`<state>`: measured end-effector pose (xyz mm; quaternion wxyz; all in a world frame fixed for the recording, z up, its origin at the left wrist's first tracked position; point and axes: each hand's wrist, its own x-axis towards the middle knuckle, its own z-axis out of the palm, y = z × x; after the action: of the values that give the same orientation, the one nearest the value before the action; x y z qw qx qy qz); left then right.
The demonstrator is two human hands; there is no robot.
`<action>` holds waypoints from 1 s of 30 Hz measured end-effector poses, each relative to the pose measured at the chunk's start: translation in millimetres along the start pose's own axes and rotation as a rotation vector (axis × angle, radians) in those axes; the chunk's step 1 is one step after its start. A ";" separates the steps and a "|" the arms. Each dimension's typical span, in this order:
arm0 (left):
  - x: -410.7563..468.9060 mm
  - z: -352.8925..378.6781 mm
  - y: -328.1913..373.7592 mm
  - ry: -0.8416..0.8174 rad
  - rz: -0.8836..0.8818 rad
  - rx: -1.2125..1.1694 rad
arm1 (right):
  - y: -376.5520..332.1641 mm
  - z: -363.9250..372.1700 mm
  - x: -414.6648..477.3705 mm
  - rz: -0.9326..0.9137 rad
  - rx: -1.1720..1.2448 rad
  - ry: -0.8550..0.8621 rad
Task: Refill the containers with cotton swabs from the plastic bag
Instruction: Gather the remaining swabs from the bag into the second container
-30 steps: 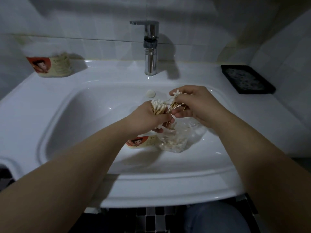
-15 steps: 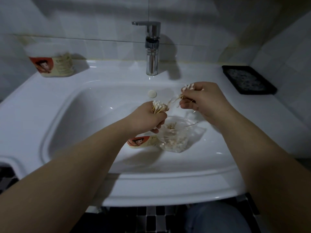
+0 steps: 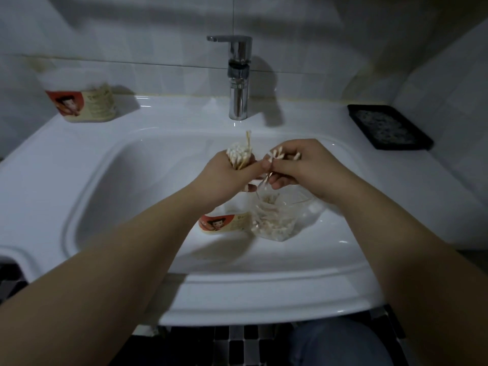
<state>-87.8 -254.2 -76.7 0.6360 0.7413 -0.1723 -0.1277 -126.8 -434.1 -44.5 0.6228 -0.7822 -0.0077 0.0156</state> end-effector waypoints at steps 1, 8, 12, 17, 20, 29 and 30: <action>-1.5 0.5 0.5 -0.024 0.007 0.015 | -0.1 0.2 -0.4 -0.002 -0.004 -0.016; -0.6 -0.6 0.5 -0.080 -0.024 0.058 | 1.2 -0.4 4.8 0.038 0.054 0.134; -1.4 0.6 -1.0 -0.124 -0.051 0.054 | 3.3 -6.1 6.7 0.031 0.079 0.209; -2.4 1.4 0.0 -0.124 -0.069 0.091 | 3.3 -3.0 4.3 0.016 0.121 0.168; -2.4 2.5 -0.2 -0.058 -0.091 0.140 | 4.2 -3.2 6.6 0.020 0.125 0.186; 1.4 2.3 -1.5 0.025 -0.137 -0.052 | 5.9 -2.6 6.9 0.085 0.167 0.123; 1.4 2.6 -1.0 0.029 -0.144 -0.080 | 5.6 -2.4 6.8 0.091 0.178 0.111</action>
<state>-87.4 -257.0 -78.1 0.6568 0.7275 -0.1042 -0.1689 -120.0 -437.5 -49.5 0.6879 -0.7230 0.0639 0.0012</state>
